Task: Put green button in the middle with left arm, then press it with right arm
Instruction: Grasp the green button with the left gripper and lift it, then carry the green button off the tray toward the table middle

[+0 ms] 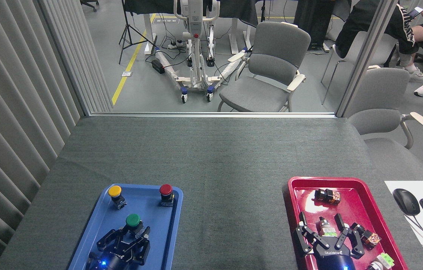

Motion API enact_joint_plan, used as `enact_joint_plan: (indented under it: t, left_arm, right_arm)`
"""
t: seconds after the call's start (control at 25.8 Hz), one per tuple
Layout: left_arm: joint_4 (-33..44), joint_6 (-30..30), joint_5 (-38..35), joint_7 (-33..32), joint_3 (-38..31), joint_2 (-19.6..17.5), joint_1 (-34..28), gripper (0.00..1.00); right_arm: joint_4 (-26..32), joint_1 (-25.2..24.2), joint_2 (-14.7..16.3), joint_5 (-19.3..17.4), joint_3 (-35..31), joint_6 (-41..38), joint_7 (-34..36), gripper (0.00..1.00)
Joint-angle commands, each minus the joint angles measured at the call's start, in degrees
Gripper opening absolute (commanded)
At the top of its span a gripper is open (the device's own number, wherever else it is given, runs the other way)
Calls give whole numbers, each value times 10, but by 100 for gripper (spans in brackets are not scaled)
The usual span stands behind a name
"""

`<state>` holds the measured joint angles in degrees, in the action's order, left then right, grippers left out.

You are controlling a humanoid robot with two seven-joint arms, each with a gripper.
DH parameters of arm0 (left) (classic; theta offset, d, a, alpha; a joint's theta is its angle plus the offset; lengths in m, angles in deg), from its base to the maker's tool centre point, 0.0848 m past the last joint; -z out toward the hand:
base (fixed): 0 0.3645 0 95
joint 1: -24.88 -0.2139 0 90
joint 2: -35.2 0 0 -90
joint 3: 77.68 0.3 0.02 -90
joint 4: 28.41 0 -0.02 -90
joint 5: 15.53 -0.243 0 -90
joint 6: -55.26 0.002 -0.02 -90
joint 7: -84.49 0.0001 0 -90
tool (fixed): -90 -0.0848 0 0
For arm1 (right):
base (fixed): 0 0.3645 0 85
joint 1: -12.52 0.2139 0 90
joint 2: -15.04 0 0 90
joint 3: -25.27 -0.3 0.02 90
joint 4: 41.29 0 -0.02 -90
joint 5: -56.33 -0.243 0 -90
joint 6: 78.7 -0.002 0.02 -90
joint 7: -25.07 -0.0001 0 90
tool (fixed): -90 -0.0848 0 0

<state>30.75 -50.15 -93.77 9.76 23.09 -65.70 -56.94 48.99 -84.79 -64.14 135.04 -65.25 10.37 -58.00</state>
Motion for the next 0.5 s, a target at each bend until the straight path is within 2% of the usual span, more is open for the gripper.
enact_joint_plan:
  t: [0.0, 0.19, 0.31, 0.39, 0.47]
  left_arm:
    - [-11, -2, -1, 4, 0, -3, 5, 28]
    - [-10, -41, -2, 11, 2, -12, 11, 0]
    - [6, -80, -1, 14, 2, -17, 18, 0]
    - [45, -110, -10, 14, 10, -12, 30, 0]
    - [80, -112, -34, 13, 50, -4, 40, 0]
  right_arm:
    - [0, 0, -1, 4, 0, 1, -1, 99]
    - [0, 0, -2, 4, 0, 1, -3, 99]
    - [0, 0, -2, 4, 0, 1, -3, 99]
    - [0, 0, -2, 4, 0, 1, -3, 99]
    - [0, 0, -2, 4, 0, 1, -3, 99]
